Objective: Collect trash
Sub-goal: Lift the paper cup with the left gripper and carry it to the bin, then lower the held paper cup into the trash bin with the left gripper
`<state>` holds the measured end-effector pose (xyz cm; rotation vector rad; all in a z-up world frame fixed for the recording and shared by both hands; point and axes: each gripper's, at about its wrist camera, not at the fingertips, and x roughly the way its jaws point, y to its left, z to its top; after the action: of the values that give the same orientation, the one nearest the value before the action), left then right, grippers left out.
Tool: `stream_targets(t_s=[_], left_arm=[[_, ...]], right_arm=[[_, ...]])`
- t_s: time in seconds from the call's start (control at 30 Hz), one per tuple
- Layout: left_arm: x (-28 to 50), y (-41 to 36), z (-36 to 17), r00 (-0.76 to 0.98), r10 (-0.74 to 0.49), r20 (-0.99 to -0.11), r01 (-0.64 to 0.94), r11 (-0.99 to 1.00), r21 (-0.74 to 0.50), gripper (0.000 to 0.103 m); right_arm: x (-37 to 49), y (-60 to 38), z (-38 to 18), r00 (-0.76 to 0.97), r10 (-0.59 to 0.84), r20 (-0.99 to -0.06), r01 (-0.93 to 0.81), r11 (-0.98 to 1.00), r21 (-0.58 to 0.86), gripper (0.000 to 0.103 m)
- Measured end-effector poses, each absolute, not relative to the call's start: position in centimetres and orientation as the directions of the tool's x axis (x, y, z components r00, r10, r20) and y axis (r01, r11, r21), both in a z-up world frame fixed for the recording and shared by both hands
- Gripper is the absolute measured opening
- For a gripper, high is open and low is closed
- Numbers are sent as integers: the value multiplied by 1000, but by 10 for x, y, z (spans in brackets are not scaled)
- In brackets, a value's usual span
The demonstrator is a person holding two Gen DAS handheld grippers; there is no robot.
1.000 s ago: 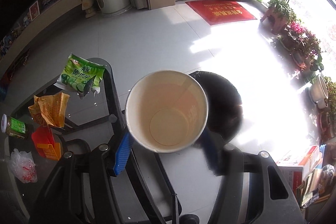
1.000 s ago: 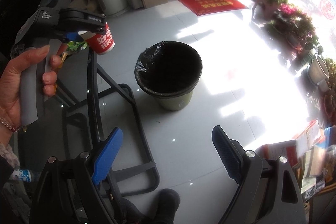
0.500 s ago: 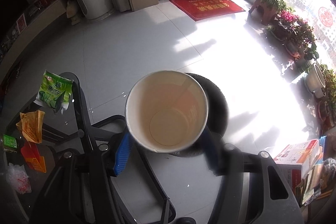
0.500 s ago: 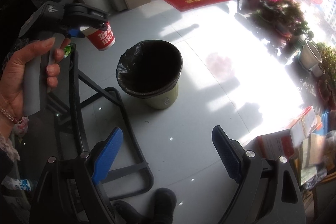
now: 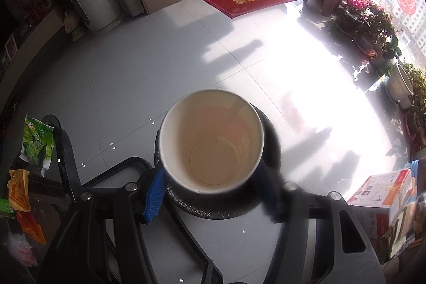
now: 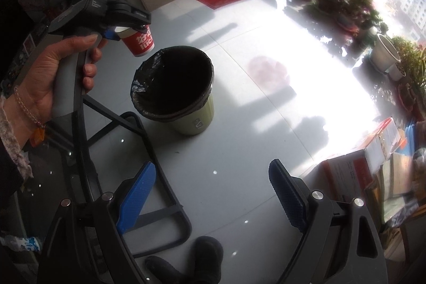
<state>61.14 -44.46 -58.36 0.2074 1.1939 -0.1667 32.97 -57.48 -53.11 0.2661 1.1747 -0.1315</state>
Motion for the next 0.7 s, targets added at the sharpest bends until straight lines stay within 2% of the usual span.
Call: stream_targets(t_s=[0.27,0.7], left_arm=[[625,-460,-644,298,16,-954,260,961,97,59],[633,-455,-711,240,63,-969,270,954,129,59]], right_arm=[[325,-580,-549,352,30,-935,258,958,128,84],[321,-585,-565,331,31,-943,268,955,126,84]])
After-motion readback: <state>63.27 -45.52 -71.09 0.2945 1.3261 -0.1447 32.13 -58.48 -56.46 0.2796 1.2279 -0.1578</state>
